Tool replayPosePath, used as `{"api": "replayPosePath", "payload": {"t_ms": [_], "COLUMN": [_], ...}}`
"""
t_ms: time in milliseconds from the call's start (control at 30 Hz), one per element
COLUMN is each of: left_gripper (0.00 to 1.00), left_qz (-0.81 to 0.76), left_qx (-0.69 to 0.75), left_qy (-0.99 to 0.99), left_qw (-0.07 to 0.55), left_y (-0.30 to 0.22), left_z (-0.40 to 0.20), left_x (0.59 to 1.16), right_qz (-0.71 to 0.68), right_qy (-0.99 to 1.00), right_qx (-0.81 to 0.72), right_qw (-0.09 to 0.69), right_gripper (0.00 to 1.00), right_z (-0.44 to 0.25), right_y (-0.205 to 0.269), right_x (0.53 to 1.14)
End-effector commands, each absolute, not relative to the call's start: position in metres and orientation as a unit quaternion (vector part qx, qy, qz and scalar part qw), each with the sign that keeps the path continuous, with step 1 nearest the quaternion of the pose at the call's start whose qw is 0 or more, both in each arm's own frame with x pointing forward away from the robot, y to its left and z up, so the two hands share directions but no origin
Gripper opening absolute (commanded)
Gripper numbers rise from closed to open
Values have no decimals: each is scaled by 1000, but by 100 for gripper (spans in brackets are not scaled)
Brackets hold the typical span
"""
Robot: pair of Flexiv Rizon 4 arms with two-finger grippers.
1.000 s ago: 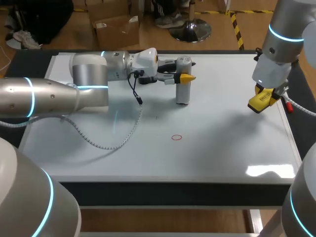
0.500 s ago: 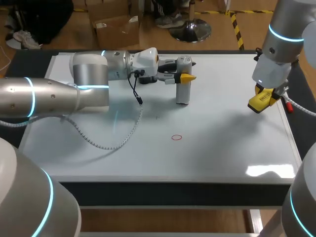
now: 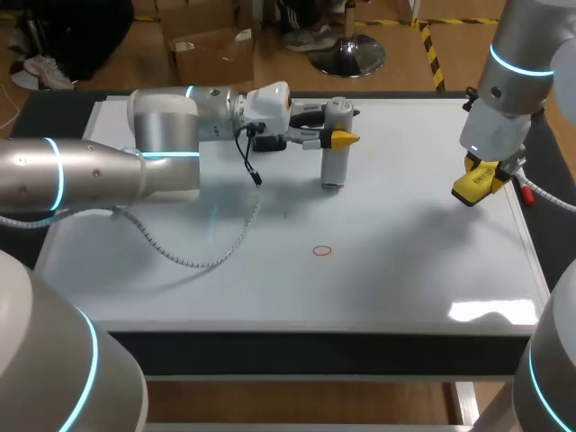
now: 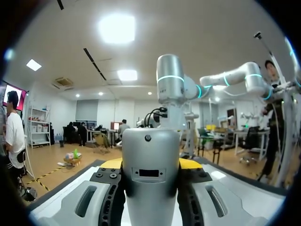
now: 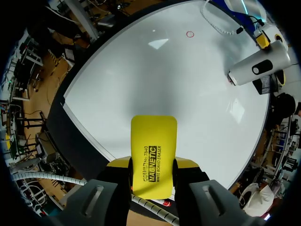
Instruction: Pick up the inspection probe, press it on each red-marked spot on the whiteboard one by one, put down the probe, pick up the eraser, and wipe off all the red marks.
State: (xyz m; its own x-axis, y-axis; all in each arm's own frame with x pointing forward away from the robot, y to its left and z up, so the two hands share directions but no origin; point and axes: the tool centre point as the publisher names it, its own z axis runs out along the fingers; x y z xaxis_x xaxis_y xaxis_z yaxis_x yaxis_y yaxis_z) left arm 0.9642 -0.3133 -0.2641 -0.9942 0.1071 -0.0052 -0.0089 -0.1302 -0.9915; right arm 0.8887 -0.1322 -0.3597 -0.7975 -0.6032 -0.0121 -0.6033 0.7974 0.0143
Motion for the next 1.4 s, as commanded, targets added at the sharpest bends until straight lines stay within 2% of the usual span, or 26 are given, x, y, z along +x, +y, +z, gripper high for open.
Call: {"api": "replayPosePath", "payload": {"t_ms": [33,700,1400], "left_gripper": [0,0,0], "left_qz": [743,741,745], "left_qx": [-41,-55,-41], "left_qy": [-668,-670,-665], "left_qw": [36,15,10], "left_y": [-310,-327,-338], "left_z": [-246,-187,-179], "left_x": [965,1014,1070], "right_qz": [8,8,8], "right_qy": [948,948,948], "right_qx": [-319,-319,-319], "right_qw": [2,2,2], "right_gripper": [0,0,0], "right_z": [-359,-359,-359], "right_y": [-133,-133,-133], "right_x": [889,889,889]}}
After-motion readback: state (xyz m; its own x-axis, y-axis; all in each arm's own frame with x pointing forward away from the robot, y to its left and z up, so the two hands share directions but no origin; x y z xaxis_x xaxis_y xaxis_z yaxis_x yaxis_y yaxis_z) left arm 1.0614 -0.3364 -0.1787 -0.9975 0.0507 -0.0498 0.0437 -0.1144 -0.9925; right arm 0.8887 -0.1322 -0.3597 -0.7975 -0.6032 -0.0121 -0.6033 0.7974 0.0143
